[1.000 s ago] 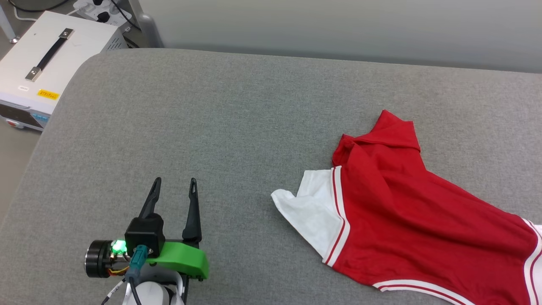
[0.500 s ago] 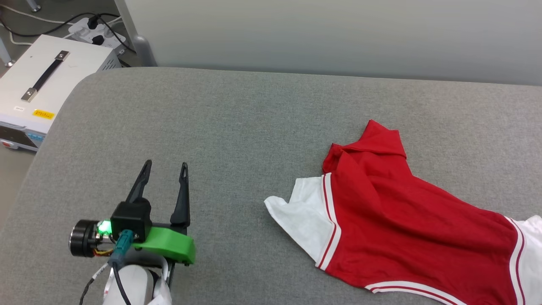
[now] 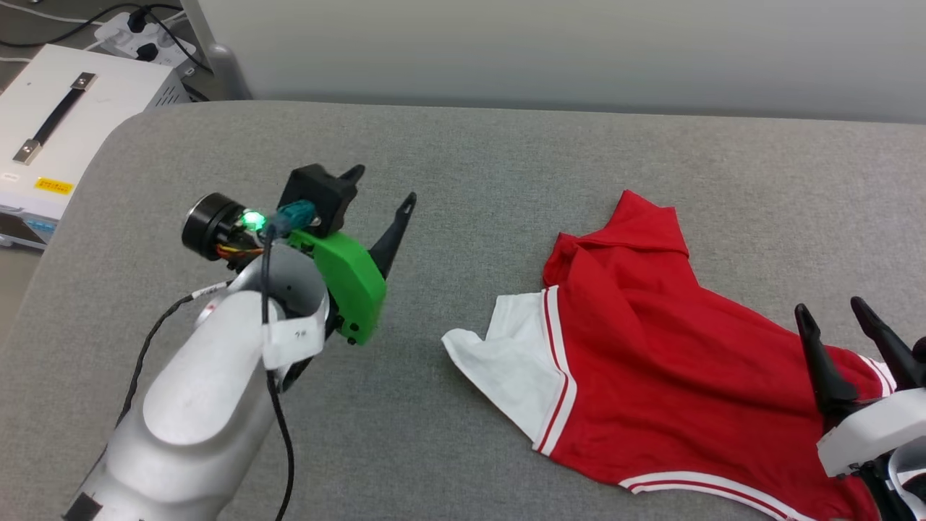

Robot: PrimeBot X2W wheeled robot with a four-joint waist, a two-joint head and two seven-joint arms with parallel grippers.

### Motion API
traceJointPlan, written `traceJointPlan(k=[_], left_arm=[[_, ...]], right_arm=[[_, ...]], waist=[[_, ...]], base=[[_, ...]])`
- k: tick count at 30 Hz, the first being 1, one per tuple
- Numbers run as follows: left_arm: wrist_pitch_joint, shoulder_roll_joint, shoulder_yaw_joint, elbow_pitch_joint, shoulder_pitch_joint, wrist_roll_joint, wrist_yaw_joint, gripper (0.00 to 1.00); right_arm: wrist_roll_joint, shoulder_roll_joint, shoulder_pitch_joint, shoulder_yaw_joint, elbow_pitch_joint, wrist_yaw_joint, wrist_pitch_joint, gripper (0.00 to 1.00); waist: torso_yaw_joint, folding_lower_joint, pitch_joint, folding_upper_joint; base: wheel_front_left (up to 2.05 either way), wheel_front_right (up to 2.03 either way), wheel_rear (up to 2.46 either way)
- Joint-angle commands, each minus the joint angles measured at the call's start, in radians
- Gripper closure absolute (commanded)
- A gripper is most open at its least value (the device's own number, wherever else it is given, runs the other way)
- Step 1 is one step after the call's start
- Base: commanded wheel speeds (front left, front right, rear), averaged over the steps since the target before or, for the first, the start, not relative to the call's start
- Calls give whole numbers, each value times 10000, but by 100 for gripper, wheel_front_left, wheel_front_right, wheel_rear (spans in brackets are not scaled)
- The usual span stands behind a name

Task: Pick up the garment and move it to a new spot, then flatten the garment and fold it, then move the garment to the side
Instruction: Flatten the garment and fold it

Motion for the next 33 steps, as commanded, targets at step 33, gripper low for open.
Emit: traceJointPlan(k=[33], left_arm=[[5677, 640, -7655, 1741, -4144, -4770, -28, 0]], right_arm=[[-183, 304, -2005, 1876, 1287, -7, -879, 0]], waist=[[-1872, 0, 2237, 0]], base=[[0, 0, 0]])
